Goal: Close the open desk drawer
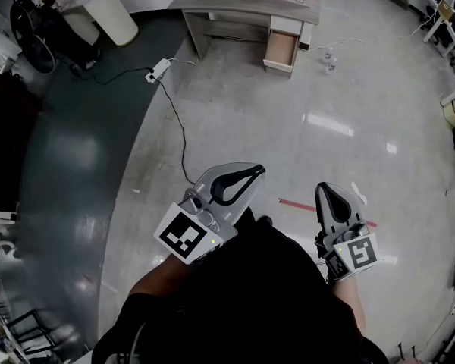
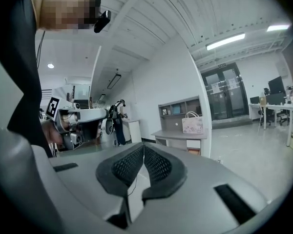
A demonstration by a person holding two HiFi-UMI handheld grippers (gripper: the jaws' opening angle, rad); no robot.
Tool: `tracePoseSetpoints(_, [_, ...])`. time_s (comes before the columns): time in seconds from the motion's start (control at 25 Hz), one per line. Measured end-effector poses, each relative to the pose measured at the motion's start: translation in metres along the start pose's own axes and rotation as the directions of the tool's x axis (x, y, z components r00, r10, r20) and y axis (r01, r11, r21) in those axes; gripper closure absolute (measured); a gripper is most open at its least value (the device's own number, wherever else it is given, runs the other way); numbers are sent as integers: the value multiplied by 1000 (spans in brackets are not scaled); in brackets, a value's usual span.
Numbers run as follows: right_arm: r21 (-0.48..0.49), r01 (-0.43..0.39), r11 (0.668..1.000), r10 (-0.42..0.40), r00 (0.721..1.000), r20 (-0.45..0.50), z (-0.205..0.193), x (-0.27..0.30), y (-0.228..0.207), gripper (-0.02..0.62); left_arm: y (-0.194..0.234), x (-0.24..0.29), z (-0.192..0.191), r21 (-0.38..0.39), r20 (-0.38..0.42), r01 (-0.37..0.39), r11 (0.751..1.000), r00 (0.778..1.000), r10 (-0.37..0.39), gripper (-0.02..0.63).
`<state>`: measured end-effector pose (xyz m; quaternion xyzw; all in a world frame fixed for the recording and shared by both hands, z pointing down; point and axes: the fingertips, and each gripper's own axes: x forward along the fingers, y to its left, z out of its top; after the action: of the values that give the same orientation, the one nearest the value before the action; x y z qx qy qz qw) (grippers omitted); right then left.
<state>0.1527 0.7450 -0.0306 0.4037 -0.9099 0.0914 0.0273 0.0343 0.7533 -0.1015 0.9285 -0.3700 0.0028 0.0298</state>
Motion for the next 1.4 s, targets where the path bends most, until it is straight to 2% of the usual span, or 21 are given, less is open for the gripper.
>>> tracePoseSetpoints(0.08, [18, 1, 1000, -1, 1000, 4, 2, 2, -5, 581, 0, 4, 6, -43, 53, 45, 998, 998, -43, 598])
tracePoseSetpoints(0.16, [37, 2, 999, -2, 1000, 9, 3, 7, -12, 580, 5, 9, 10, -49, 83, 76, 996, 994, -72, 598])
tracePoseSetpoints(0.36, [38, -5, 999, 5, 1000, 7, 3, 35, -38, 580, 35, 32, 9, -47, 60, 66, 997, 996, -63, 598])
tracePoseSetpoints(0.56, [49, -9, 999, 9, 1000, -1, 9, 97, -70, 580, 103, 65, -1, -31, 19, 8, 999, 1000, -7, 598])
tracePoseSetpoints(0.76, [63, 9, 998, -8, 1000, -20, 24, 177, -116, 580, 188, 108, 5, -41, 26, 15, 999, 1000, -14, 598])
tracePoseSetpoints(1.08, [113, 61, 992, -60, 998, -6, 54, 297, -181, 580, 313, 171, 7, -45, -51, 49, 998, 997, -51, 598])
tracePoseSetpoints(1.4, [158, 35, 987, -30, 999, -38, 50, 379, -230, 580, 390, 238, -5, -67, -94, 31, 997, 995, -37, 598])
